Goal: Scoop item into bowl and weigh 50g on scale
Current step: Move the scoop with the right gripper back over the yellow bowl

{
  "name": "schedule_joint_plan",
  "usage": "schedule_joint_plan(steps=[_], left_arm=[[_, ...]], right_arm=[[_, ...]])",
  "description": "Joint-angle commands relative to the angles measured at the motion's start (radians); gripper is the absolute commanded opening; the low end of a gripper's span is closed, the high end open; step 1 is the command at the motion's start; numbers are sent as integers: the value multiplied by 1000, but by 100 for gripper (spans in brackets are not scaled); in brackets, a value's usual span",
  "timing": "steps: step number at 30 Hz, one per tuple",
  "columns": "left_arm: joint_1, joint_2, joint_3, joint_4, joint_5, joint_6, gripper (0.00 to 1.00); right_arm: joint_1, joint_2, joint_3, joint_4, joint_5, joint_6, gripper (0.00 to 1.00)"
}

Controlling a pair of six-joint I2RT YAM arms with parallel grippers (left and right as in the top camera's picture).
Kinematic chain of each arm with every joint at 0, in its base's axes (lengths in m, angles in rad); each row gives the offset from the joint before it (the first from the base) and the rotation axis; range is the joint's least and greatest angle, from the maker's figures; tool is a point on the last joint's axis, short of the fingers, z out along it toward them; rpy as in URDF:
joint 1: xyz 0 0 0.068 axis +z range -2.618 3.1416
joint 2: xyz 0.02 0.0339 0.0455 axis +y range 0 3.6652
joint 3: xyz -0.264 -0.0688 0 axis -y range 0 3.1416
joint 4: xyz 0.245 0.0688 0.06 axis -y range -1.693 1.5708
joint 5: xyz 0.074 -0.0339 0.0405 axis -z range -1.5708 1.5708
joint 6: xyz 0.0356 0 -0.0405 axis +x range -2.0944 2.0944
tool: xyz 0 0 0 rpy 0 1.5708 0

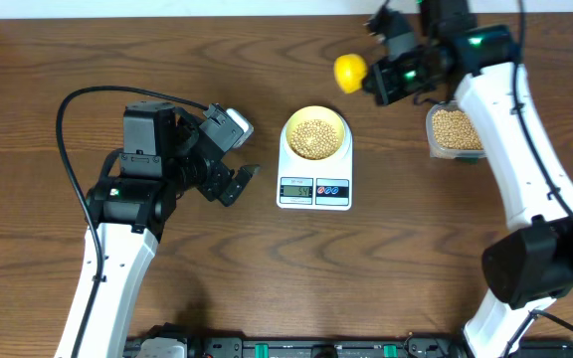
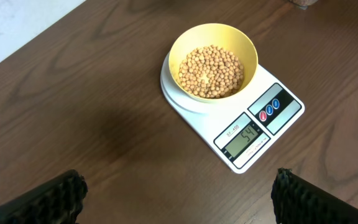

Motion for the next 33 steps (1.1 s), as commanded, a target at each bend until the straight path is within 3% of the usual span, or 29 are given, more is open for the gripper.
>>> schedule_joint_plan(steps=[1, 15, 33], left_arm=[[5, -5, -12, 3, -7, -12, 97], [5, -5, -12, 3, -7, -12, 97], [5, -5, -12, 3, -7, -12, 97]], right_arm=[[62, 2, 6, -2, 49, -75, 1], [192, 48, 4, -98, 217, -372, 1], [225, 132, 2, -73, 391, -393, 1]])
